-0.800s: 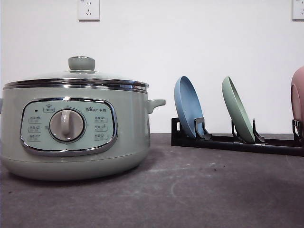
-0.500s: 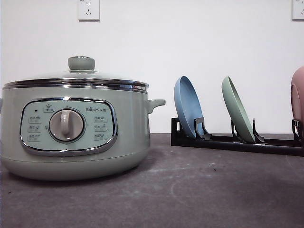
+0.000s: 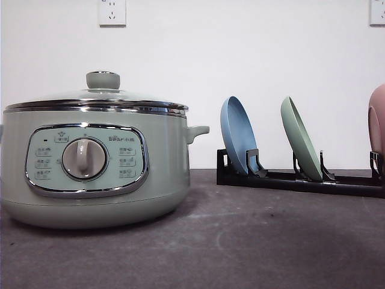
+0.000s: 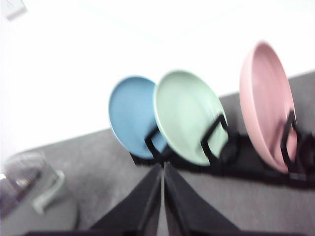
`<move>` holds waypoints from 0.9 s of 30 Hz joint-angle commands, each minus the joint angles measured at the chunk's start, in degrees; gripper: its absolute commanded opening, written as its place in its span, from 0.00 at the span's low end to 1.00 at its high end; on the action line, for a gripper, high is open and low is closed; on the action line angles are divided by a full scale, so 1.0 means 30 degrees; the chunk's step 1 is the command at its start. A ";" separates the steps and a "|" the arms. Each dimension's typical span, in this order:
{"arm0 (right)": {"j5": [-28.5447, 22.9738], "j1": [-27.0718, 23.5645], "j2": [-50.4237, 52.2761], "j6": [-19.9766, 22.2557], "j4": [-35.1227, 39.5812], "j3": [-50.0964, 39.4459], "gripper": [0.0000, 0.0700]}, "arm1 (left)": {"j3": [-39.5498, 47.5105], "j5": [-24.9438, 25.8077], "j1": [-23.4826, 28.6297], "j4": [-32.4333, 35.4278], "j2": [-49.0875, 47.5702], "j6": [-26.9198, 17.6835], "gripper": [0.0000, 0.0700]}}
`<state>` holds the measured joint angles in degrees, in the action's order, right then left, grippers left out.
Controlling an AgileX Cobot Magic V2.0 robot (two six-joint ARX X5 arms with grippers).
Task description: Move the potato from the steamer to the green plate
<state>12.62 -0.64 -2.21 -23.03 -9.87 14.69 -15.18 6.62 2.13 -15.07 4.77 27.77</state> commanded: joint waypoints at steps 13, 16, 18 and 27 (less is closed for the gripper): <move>0.1383 0.0044 -0.5754 0.2584 -0.3353 0.7272 0.00 | -0.6930 0.2780 0.0029 -0.2965 0.4988 -0.3736 0.00; 0.2152 0.0044 -0.7195 0.3260 -0.4642 0.8742 0.00 | -0.8238 0.3952 0.0029 -0.3879 0.6318 -0.4510 0.00; 0.2739 0.0051 -0.8172 0.3926 -0.5641 0.9733 0.00 | -0.9052 0.4830 0.0029 -0.4502 0.7182 -0.4977 0.00; 0.5634 0.0058 -1.2100 0.7170 -0.9956 1.3314 0.00 | -1.2339 0.8330 -0.0310 -0.7983 1.0827 -0.7781 0.00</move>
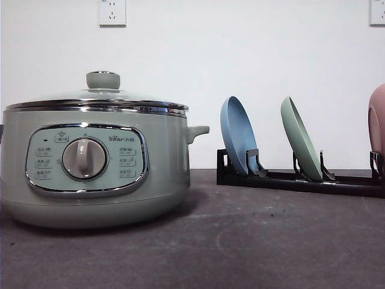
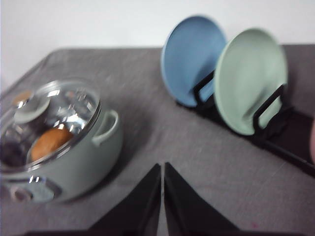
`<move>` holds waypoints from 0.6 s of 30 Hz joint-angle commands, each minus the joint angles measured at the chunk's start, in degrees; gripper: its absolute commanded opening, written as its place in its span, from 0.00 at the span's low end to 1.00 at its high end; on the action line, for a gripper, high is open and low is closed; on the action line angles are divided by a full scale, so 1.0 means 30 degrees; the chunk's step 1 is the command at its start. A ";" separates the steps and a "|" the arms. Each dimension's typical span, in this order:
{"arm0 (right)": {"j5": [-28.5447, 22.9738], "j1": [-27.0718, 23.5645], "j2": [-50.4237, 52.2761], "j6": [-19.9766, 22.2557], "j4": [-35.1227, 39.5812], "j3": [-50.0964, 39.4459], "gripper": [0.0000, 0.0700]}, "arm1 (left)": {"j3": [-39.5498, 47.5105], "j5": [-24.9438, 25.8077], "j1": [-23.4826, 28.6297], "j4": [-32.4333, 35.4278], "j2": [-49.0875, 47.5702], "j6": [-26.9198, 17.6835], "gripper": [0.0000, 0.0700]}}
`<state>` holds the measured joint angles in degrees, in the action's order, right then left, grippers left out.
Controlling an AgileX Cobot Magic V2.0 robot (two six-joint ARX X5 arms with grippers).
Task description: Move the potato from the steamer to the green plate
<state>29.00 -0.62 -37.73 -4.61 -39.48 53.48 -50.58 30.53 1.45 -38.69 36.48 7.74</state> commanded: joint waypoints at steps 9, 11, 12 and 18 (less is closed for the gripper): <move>0.1401 0.1037 -0.2658 0.2636 -0.3494 0.2578 0.00 | -0.2607 0.1490 -0.1486 -0.2828 0.1729 -0.2881 0.00; 0.1366 0.1349 -0.2801 0.2758 -0.3849 0.2714 0.00 | -0.2626 0.1483 -0.1630 -0.2801 0.1686 -0.2881 0.00; 0.1330 0.1477 -0.2838 0.2758 -0.3857 0.2714 0.00 | -0.2626 0.1483 -0.1638 -0.2808 0.1672 -0.2881 0.00; 0.1323 0.1668 -0.2861 0.2715 -0.3849 0.2714 0.11 | -0.2626 0.1473 -0.1638 -0.2808 0.1672 -0.2852 0.29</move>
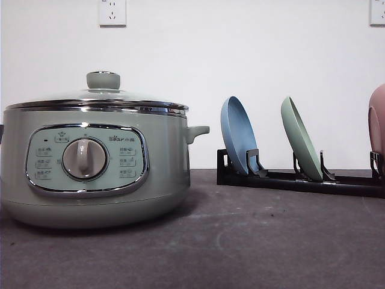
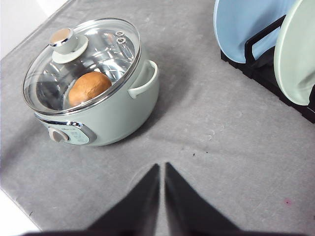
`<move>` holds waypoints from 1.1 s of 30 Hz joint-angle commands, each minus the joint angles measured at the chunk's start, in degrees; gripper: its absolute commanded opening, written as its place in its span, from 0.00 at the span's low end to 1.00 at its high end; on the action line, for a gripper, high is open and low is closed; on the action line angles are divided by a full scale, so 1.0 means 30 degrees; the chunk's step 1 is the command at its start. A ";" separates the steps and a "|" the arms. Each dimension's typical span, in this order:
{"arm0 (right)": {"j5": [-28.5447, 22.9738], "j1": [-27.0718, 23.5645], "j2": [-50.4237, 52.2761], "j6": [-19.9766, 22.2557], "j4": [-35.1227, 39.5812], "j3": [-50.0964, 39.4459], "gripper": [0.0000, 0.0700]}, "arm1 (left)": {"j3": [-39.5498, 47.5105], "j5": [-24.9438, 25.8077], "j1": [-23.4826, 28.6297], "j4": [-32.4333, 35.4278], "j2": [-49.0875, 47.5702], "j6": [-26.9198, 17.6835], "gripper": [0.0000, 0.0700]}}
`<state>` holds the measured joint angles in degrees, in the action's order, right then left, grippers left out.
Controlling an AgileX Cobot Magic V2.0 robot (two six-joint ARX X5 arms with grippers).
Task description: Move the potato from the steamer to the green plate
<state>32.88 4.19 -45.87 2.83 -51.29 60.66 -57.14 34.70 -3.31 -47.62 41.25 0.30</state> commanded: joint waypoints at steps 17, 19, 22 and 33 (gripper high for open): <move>-0.0117 0.0066 -0.0168 -0.0449 0.0469 0.0321 0.80 | -0.0437 0.0080 -0.0051 0.0252 0.0102 -0.0357 0.86; -0.0139 0.0066 -0.0168 -0.0621 0.0547 0.0321 0.80 | -0.0437 0.0080 -0.0051 0.0277 0.0102 -0.0364 0.86; -0.0395 0.0066 -0.0175 -0.0921 0.0716 0.0321 0.80 | -0.0437 0.0080 -0.0051 0.0299 0.0095 -0.0364 0.86; -0.0481 0.0066 -0.1827 -0.3683 0.2764 0.1315 0.80 | -0.0437 0.0080 -0.0051 0.0291 0.0095 -0.0299 0.86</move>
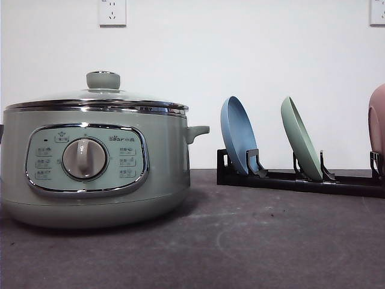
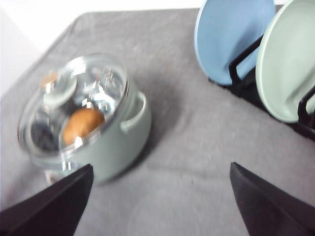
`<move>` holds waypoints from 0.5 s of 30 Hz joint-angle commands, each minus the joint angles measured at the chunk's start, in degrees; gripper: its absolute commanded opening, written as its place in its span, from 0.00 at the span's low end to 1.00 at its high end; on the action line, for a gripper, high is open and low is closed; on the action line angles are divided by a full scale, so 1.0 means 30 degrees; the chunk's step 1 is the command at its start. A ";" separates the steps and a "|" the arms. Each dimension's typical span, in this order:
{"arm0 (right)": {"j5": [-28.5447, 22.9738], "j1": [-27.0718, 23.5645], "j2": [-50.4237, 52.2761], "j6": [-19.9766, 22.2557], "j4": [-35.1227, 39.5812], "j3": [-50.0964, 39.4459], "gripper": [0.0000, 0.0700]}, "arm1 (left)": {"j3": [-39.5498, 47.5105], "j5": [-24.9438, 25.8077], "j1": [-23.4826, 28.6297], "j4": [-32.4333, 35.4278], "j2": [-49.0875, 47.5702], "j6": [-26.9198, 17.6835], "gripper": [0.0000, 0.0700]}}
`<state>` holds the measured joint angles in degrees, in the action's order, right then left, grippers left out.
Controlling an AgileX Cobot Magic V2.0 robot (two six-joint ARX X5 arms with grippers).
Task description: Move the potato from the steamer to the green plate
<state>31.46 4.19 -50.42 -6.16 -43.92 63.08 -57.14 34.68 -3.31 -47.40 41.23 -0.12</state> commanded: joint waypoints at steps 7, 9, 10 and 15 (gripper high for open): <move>-0.0570 0.0066 -0.4068 -0.0936 0.0633 0.3900 0.80 | -0.0437 0.0087 -0.0051 0.0219 0.0102 -0.0168 0.86; -0.0636 0.0066 -0.5395 -0.0946 0.0636 0.5035 0.80 | -0.0437 0.0087 -0.0051 0.0219 0.0102 -0.0168 0.86; -0.0640 0.0066 -0.6091 -0.0946 0.0646 0.5600 0.80 | -0.0437 0.0087 -0.0051 0.0219 0.0102 -0.0168 0.86; -0.0904 0.0066 -0.9212 -0.0936 0.0649 0.7948 0.80 | -0.0437 0.0087 -0.0051 0.0219 0.0102 -0.0173 0.86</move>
<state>29.10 4.19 -76.25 -8.42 -42.37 85.22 -57.14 34.68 -3.31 -47.40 41.23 -0.12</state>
